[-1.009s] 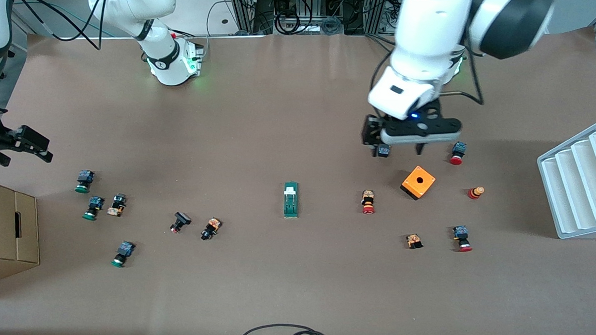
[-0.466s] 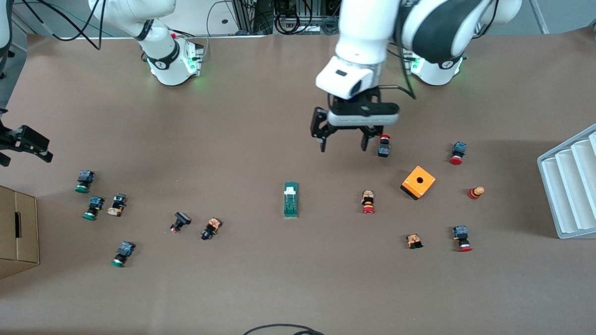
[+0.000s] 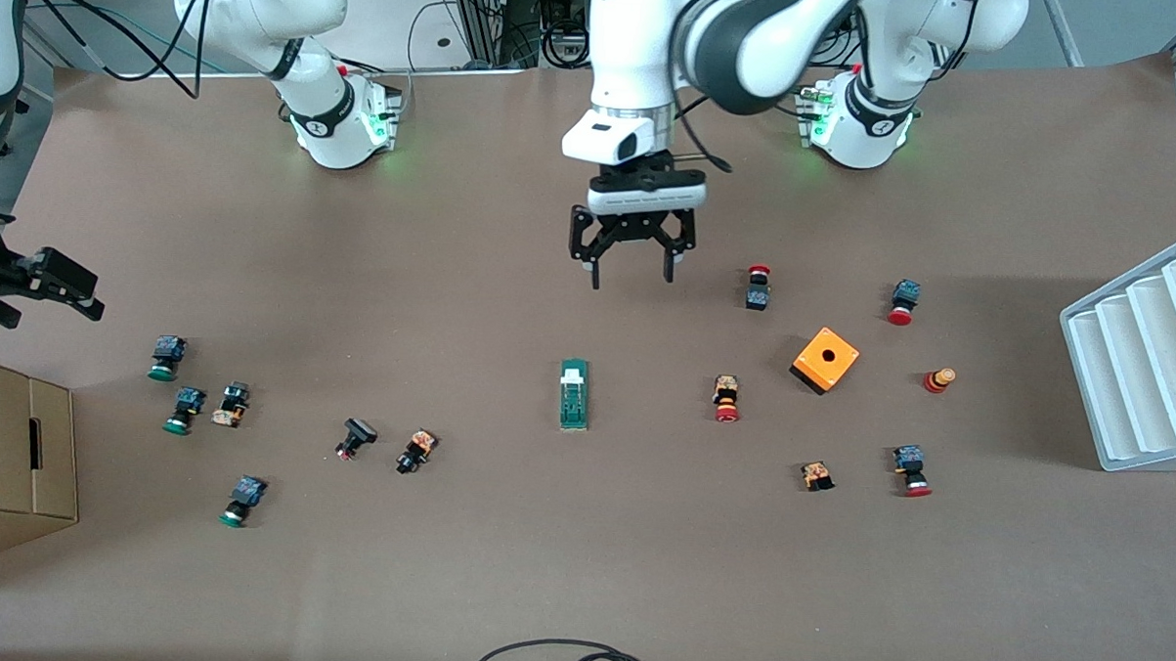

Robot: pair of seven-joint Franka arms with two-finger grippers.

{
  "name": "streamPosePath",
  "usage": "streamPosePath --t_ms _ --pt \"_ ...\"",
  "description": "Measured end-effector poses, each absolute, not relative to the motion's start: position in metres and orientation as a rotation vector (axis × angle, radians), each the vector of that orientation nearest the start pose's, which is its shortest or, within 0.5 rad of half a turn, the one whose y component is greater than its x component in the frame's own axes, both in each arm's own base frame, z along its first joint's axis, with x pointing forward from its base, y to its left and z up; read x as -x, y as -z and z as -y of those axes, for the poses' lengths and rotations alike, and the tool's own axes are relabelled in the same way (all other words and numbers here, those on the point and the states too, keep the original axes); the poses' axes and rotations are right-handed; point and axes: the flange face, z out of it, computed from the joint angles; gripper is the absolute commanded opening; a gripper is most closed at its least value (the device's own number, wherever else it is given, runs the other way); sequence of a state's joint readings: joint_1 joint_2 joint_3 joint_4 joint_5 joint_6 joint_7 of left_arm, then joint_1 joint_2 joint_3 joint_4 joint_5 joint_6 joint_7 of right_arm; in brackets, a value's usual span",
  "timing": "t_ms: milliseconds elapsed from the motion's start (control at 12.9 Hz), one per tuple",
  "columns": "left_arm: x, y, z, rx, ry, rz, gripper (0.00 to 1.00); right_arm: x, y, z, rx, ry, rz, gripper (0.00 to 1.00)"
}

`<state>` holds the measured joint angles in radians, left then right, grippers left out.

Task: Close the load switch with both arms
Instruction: 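Move the left gripper over the green load switch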

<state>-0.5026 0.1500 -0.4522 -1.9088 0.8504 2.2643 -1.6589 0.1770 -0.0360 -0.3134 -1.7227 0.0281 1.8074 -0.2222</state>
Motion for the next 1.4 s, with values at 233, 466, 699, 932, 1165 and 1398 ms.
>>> streamPosePath --t_ms 233,466,699,932,1165,1398 --pt "-0.355 -0.413 0.511 2.942 1.267 0.426 1.00 -0.557 -0.593 0.077 3.116 0.194 0.125 1.00" --pt "-0.341 -0.362 0.528 2.922 1.391 0.472 1.00 -0.557 -0.593 0.077 3.116 0.194 0.125 1.00" --pt "-0.335 -0.317 0.533 2.876 1.434 0.441 1.00 -0.557 -0.593 0.077 3.116 0.194 0.125 1.00" --pt "-0.334 -0.267 0.533 2.804 1.494 0.346 1.00 -0.557 -0.593 0.077 3.116 0.194 0.125 1.00" --pt "-0.338 -0.225 0.537 2.711 1.577 0.218 1.00 -0.557 -0.593 0.077 3.116 0.194 0.125 1.00" --pt "-0.339 -0.205 0.549 2.671 1.620 0.178 1.00 -0.557 -0.593 0.077 3.116 0.194 0.125 1.00"
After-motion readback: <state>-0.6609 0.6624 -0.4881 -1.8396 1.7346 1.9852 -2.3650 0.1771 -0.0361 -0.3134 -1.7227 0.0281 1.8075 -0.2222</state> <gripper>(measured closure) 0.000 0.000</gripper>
